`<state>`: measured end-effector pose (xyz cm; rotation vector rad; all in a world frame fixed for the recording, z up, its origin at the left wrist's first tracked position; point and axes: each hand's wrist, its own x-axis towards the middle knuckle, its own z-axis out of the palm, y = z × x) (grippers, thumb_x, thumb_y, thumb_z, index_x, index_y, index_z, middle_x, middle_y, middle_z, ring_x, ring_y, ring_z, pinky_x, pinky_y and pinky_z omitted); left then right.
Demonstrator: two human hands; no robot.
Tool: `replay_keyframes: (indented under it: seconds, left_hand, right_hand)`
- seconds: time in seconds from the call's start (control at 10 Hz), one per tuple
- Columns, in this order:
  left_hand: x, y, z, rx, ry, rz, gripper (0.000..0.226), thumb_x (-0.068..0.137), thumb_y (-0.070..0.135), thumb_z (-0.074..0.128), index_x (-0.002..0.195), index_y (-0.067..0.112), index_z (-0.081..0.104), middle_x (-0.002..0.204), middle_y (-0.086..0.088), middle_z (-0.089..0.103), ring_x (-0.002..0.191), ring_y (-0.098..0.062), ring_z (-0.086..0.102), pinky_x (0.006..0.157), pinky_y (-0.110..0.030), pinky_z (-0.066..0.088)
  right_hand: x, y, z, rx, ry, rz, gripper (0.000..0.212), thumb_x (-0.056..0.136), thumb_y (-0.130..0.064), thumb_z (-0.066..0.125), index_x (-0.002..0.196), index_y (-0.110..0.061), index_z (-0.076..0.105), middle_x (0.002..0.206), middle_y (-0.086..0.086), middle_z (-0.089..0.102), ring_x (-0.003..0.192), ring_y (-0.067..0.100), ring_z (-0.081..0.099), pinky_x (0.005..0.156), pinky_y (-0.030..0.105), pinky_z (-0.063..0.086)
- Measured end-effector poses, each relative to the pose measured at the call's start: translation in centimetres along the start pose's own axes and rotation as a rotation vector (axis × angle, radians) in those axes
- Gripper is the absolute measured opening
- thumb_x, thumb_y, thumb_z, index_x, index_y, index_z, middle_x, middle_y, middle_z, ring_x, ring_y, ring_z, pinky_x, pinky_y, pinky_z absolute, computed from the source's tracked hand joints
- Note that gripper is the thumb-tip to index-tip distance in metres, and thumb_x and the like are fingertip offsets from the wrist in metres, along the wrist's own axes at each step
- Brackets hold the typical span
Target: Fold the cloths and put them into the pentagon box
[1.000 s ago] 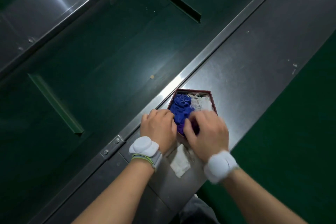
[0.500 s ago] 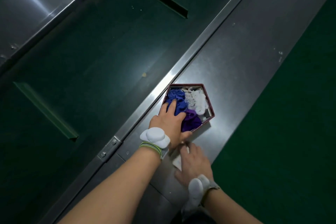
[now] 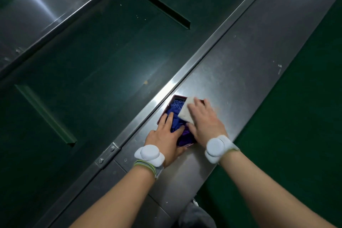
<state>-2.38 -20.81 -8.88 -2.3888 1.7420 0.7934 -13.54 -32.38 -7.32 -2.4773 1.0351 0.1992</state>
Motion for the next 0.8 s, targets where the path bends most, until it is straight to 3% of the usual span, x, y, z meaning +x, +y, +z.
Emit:
replay_keyframes:
  seconds: [0.1,0.2,0.3,0.4,0.5,0.6,0.7,0.8]
  left_hand:
    - [0.1,0.3,-0.1,-0.043,-0.027,-0.033,0.062,0.081,0.062,0.05,0.136,0.041,0.031,0.16,-0.005,-0.005,0.146,-0.025,-0.004,0.097,-0.048,0.045]
    - [0.1,0.4,-0.2,-0.046,-0.042,-0.043,0.064,0.08,0.059,0.053,0.137,0.041,0.029,0.16,-0.004,-0.005,0.146,-0.025,-0.004,0.097,-0.049,0.044]
    - [0.2,0.3,0.0,-0.042,-0.047,-0.047,0.066,0.08,0.056,0.052,0.139,0.042,0.026,0.16,-0.004,-0.004,0.146,-0.026,-0.004,0.095,-0.049,0.045]
    - [0.0,0.7,-0.2,-0.026,-0.074,-0.055,0.067,0.083,0.054,0.049,0.142,0.038,0.021,0.16,-0.003,-0.002,0.145,-0.027,-0.006,0.094,-0.05,0.046]
    - [-1.1,1.1,-0.9,0.011,-0.139,-0.051,0.071,0.089,0.049,0.043,0.148,0.026,0.011,0.16,-0.002,-0.004,0.146,-0.026,-0.009,0.099,-0.05,0.043]
    - [-3.4,1.0,-2.0,0.0,-0.177,-0.018,0.069,0.09,0.043,0.041,0.148,0.023,0.007,0.16,-0.002,-0.002,0.146,-0.025,-0.006,0.107,-0.049,0.037]
    - [-6.0,0.6,-3.9,-0.002,-0.193,-0.006,0.068,0.09,0.039,0.04,0.147,0.025,0.006,0.16,-0.003,0.001,0.146,-0.025,-0.002,0.108,-0.049,0.034]
    - [-8.5,0.0,-6.8,0.065,-0.1,-0.001,0.067,0.091,0.042,0.039,0.147,0.024,0.006,0.16,-0.007,0.004,0.146,-0.027,0.001,0.11,-0.047,0.029]
  right_hand:
    - [0.5,-0.3,1.7,-0.277,-0.09,0.007,0.061,0.098,-0.046,0.024,0.15,-0.019,0.008,0.161,0.007,-0.003,0.147,0.03,-0.007,0.113,0.057,-0.012]
    - [-0.7,-1.4,2.5,-0.185,-0.119,0.039,0.057,0.1,-0.031,0.026,0.15,-0.014,0.005,0.161,0.012,-0.003,0.147,0.029,-0.005,0.118,0.045,0.008]
    - [-0.7,-1.4,2.6,-0.144,-0.192,0.086,0.058,0.098,-0.019,0.028,0.15,-0.011,0.005,0.161,0.013,-0.002,0.147,0.03,-0.004,0.116,0.042,0.019]
    - [0.6,-1.5,2.5,-0.202,-0.275,0.051,0.06,0.096,-0.02,0.029,0.149,-0.005,0.005,0.159,0.019,0.002,0.146,0.036,-0.001,0.118,0.046,0.01]
    - [1.0,-1.7,1.9,-0.256,-0.376,0.037,0.066,0.097,-0.026,0.03,0.149,-0.004,-0.004,0.159,0.019,-0.008,0.145,0.037,-0.01,0.118,0.048,0.0]
    - [0.4,-1.3,0.3,-0.258,-0.428,0.003,0.079,0.093,-0.033,0.041,0.149,-0.006,-0.008,0.159,0.016,-0.012,0.145,0.036,-0.012,0.118,0.046,0.0]
    - [-1.0,-2.0,-1.6,-0.193,-0.417,0.027,0.079,0.091,-0.029,0.043,0.15,-0.008,-0.005,0.16,0.014,-0.009,0.146,0.034,-0.01,0.118,0.046,0.004]
    - [-3.4,-4.4,-3.6,-0.115,-0.41,0.053,0.077,0.091,-0.025,0.044,0.151,-0.014,-0.003,0.16,0.014,-0.009,0.146,0.035,-0.009,0.117,0.046,0.007]
